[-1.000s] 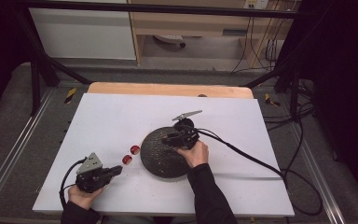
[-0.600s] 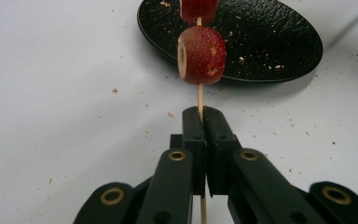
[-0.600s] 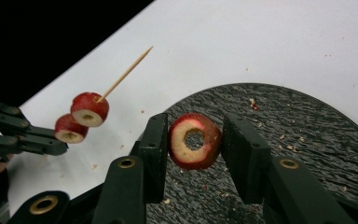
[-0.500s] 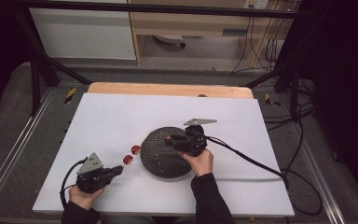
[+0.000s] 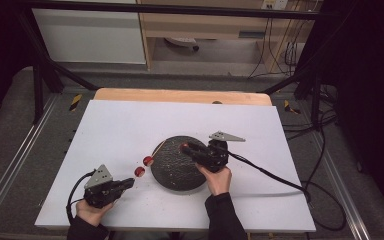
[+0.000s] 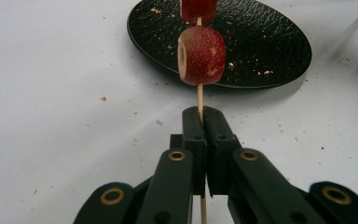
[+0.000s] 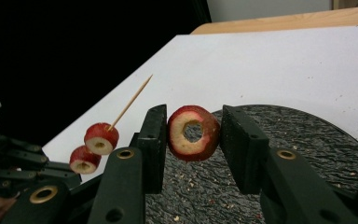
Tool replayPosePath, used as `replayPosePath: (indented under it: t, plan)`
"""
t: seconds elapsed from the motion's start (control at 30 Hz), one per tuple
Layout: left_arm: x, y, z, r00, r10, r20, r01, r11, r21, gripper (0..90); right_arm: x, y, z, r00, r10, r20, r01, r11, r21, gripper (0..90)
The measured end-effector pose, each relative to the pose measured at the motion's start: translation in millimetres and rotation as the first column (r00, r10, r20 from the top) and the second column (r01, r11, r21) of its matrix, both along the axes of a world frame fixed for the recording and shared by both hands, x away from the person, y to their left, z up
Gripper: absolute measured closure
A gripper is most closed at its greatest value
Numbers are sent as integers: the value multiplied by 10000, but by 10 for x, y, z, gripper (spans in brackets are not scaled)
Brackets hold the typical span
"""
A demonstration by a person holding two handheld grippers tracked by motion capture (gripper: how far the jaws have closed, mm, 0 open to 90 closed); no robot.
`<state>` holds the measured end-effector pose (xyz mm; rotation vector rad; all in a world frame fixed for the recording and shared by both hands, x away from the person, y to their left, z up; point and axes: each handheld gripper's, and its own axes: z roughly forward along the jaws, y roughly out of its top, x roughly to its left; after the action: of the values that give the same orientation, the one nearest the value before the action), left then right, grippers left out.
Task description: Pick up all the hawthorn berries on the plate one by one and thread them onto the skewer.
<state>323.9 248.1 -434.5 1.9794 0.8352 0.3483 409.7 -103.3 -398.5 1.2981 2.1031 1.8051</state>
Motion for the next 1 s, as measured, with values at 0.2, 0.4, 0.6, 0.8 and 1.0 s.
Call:
replayPosePath:
  t: [0.2, 0.4, 0.6, 0.8, 1.0]
  plan:
    - [-9, -58, -2, 10000, -67, 46, 67, 10000, -40, 879, -42, -52, -69, 9990, -432, 151, 419, 9959, 801, 624]
    - [-13, -124, -13, 9999, -114, 44, 114, 9999, -63, 879, -77, -83, -127, 9968, -759, 235, 721, 9884, 1338, 624]
    - [-20, -186, -23, 9999, -151, 22, 152, 9998, -149, 878, -92, -102, -145, 9933, -1073, 424, 988, 9810, 1672, 624]
    - [-34, -253, -37, 9999, -145, 78, 147, 9998, -147, 878, -113, -102, -129, 9864, -1478, 718, 1289, 9670, 2199, 624]
    - [-50, -296, -44, 9999, -59, 140, 63, 9997, -236, 878, -107, -99, -114, 9799, -1803, 852, 1511, 9501, 2729, 624]
